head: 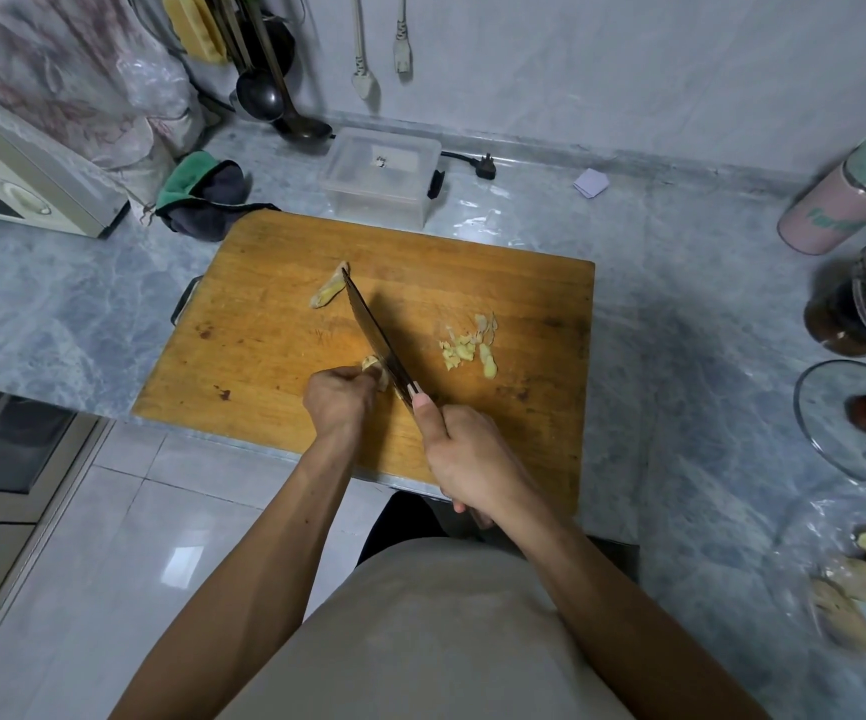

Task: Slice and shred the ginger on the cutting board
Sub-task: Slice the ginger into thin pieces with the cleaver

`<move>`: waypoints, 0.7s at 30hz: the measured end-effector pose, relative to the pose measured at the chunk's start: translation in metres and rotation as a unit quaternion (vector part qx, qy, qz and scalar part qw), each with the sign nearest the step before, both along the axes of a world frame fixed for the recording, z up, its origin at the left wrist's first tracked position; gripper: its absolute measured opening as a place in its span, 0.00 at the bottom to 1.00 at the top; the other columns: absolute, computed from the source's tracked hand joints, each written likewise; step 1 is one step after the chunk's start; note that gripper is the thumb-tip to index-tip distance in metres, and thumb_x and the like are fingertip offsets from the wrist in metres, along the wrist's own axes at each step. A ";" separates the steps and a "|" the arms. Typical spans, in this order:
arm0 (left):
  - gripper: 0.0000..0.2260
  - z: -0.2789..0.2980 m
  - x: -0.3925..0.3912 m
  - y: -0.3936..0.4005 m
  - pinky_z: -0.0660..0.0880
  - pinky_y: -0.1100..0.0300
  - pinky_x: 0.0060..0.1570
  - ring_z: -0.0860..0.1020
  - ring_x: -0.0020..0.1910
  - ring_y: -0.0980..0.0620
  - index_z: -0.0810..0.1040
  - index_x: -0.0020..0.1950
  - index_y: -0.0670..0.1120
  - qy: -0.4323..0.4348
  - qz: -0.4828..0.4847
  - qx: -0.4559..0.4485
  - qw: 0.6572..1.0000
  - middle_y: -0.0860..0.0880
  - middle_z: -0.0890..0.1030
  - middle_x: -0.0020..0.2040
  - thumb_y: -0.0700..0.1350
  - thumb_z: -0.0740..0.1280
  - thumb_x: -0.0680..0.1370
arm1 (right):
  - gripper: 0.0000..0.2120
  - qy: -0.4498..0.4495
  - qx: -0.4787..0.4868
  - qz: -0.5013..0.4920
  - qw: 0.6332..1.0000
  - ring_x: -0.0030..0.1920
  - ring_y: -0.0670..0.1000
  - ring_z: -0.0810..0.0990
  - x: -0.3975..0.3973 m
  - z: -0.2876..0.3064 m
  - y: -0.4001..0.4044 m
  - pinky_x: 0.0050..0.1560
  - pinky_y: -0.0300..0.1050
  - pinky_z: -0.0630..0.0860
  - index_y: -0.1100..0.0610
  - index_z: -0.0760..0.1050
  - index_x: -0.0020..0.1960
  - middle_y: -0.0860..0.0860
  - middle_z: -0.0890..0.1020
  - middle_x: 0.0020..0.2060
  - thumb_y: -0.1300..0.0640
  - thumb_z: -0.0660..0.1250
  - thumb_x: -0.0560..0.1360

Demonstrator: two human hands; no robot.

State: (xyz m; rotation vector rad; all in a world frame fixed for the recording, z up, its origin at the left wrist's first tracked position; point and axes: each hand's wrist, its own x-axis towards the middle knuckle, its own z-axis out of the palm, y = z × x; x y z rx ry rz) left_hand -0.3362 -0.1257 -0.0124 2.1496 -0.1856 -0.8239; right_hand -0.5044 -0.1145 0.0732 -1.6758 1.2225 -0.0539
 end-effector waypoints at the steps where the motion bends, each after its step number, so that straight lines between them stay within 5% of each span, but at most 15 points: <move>1: 0.07 0.002 0.000 0.000 0.81 0.54 0.52 0.83 0.45 0.47 0.86 0.46 0.43 -0.002 0.000 0.002 1.000 0.45 0.85 0.43 0.46 0.76 0.73 | 0.29 0.000 -0.001 0.002 1.000 0.17 0.44 0.73 0.000 0.000 0.000 0.20 0.35 0.67 0.58 0.70 0.38 0.52 0.73 0.27 0.40 0.47 0.85; 4: 0.07 0.004 -0.001 0.000 0.81 0.53 0.51 0.83 0.44 0.46 0.86 0.46 0.42 -0.006 0.002 0.003 1.000 0.44 0.85 0.43 0.45 0.75 0.73 | 0.29 0.003 0.004 0.009 1.000 0.17 0.44 0.73 0.001 -0.001 -0.001 0.20 0.36 0.68 0.59 0.70 0.38 0.52 0.73 0.26 0.40 0.46 0.85; 9: 0.10 0.005 -0.004 0.000 0.81 0.53 0.47 0.83 0.40 0.44 0.80 0.32 0.49 -0.026 -0.012 -0.003 1.000 0.45 0.84 0.36 0.44 0.74 0.74 | 0.28 -0.008 0.013 0.001 1.000 0.20 0.45 0.73 0.006 -0.005 0.003 0.20 0.37 0.69 0.58 0.69 0.39 0.52 0.73 0.27 0.41 0.45 0.85; 16: 0.05 0.003 -0.005 0.002 0.79 0.55 0.44 0.80 0.36 0.46 0.85 0.42 0.42 -0.046 -0.023 -0.026 0.998 0.44 0.84 0.37 0.43 0.73 0.75 | 0.27 -0.023 0.018 -0.011 1.000 0.17 0.42 0.70 0.018 -0.016 0.002 0.20 0.36 0.68 0.57 0.69 0.38 0.51 0.72 0.27 0.42 0.46 0.86; 21: 0.07 0.003 -0.004 0.002 0.80 0.54 0.50 0.83 0.43 0.45 0.86 0.49 0.40 -0.053 -0.032 -0.020 0.998 0.42 0.85 0.44 0.41 0.71 0.75 | 0.29 -0.023 0.014 -0.017 0.999 0.21 0.46 0.72 0.025 -0.023 0.000 0.24 0.40 0.70 0.59 0.71 0.39 0.52 0.72 0.26 0.42 0.46 0.86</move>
